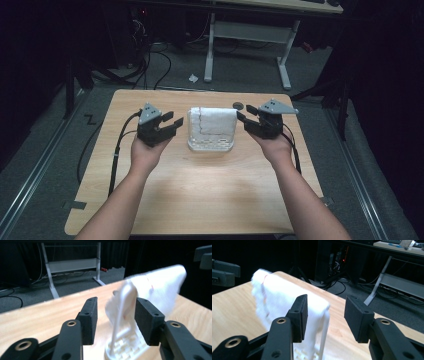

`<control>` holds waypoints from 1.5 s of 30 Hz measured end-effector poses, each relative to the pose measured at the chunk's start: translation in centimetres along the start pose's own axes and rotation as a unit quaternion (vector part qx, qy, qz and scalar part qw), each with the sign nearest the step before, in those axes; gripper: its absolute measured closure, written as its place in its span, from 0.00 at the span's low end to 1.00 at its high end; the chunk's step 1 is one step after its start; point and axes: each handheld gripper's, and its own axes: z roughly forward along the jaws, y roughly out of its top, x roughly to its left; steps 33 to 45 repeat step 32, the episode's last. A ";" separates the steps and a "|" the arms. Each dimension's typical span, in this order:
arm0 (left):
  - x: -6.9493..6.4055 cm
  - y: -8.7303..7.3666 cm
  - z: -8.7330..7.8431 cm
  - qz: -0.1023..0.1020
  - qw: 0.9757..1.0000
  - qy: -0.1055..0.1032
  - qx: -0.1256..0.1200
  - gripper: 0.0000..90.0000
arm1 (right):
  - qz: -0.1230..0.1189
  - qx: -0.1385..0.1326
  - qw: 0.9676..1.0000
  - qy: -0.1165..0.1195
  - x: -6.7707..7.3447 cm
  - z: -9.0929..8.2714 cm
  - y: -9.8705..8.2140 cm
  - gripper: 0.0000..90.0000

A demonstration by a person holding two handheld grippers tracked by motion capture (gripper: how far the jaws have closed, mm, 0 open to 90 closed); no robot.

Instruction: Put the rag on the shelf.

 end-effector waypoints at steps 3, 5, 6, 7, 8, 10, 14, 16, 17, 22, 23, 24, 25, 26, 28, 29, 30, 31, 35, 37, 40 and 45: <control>-0.6 -1.9 -1.2 0.009 1.000 -0.002 0.010 0.57 | -0.008 -0.001 1.000 0.001 0.8 -1.3 -1.4 0.58; -1.0 -3.3 -2.1 0.009 1.000 -0.009 0.018 0.56 | -0.010 0.001 1.000 -0.001 1.3 -2.1 -2.5 0.54; -1.2 -4.0 -2.6 0.008 1.000 -0.011 0.022 0.56 | -0.010 0.002 1.000 -0.002 1.6 -2.5 -3.0 0.53; -1.4 -4.8 -3.1 0.005 1.000 -0.015 0.024 0.56 | -0.009 0.005 1.000 -0.004 1.9 -2.9 -3.6 0.51; -1.7 -5.6 -3.7 0.001 0.999 -0.018 0.026 0.55 | -0.009 0.009 1.000 -0.004 2.2 -3.3 -4.2 0.50; -2.1 -7.1 -4.6 -0.005 0.999 -0.024 0.036 0.55 | -0.013 0.008 1.000 -0.002 3.1 -4.2 -5.5 0.49; -2.9 -10.1 -5.6 -0.007 0.996 -0.041 0.075 0.53 | -0.019 0.027 0.999 0.002 4.9 -5.2 -8.2 0.47; -3.3 -11.7 -6.0 -0.007 0.995 -0.047 0.088 0.53 | -0.030 0.042 0.999 -0.003 5.7 -5.4 -9.7 0.46; -3.6 -12.6 -6.2 -0.002 0.995 -0.045 0.093 0.52 | -0.035 0.052 0.998 -0.007 6.1 -5.4 -10.6 0.46; -4.8 -14.1 -6.2 0.008 0.989 -0.034 0.146 0.52 | -0.014 0.102 0.995 -0.020 6.8 -5.5 -16.2 0.46; -4.8 -14.1 -6.1 0.001 0.989 -0.037 0.145 0.52 | -0.012 0.119 0.993 -0.010 6.7 -5.5 -16.5 0.44; -4.7 -14.1 -5.9 -0.004 0.989 -0.040 0.145 0.52 | -0.015 0.119 0.993 -0.014 6.5 -5.6 -16.6 0.45; -4.7 -14.1 -5.7 -0.004 0.988 -0.042 0.149 0.52 | -0.015 0.115 0.993 -0.022 6.3 -5.7 -16.7 0.45; -4.6 -14.2 -5.5 -0.005 0.988 -0.042 0.151 0.52 | 0.001 0.118 0.993 -0.025 5.9 -5.6 -16.7 0.45; -4.5 -14.3 -5.3 -0.005 0.987 -0.045 0.157 0.52 | 0.017 0.120 0.992 -0.023 5.5 -5.4 -16.8 0.45; -4.4 -14.4 -5.2 -0.005 0.986 -0.045 0.158 0.52 | 0.017 0.122 0.992 -0.023 5.5 -5.2 -16.9 0.45; -4.4 -14.4 -5.2 -0.005 0.987 -0.042 0.158 0.51 | 0.012 0.123 0.992 -0.023 5.6 -5.1 -16.8 0.45; -4.4 -14.4 -5.2 -0.003 0.987 -0.039 0.155 0.50 | 0.008 0.122 0.992 -0.023 5.7 -5.1 -16.9 0.45; -4.4 -14.3 -5.2 -0.003 0.988 -0.037 0.152 0.48 | 0.007 0.123 0.992 -0.020 5.7 -5.0 -16.9 0.44; -4.4 -14.3 -5.2 -0.003 0.988 -0.037 0.152 0.48 | 0.007 0.123 0.992 -0.020 5.7 -5.0 -16.9 0.44; -4.4 -14.3 -5.2 -0.003 0.988 -0.037 0.152 0.48 | 0.007 0.123 0.992 -0.020 5.7 -5.0 -16.9 0.44; -4.4 -14.3 -5.2 -0.003 0.988 -0.037 0.152 0.48 | 0.007 0.123 0.992 -0.020 5.7 -5.0 -16.9 0.44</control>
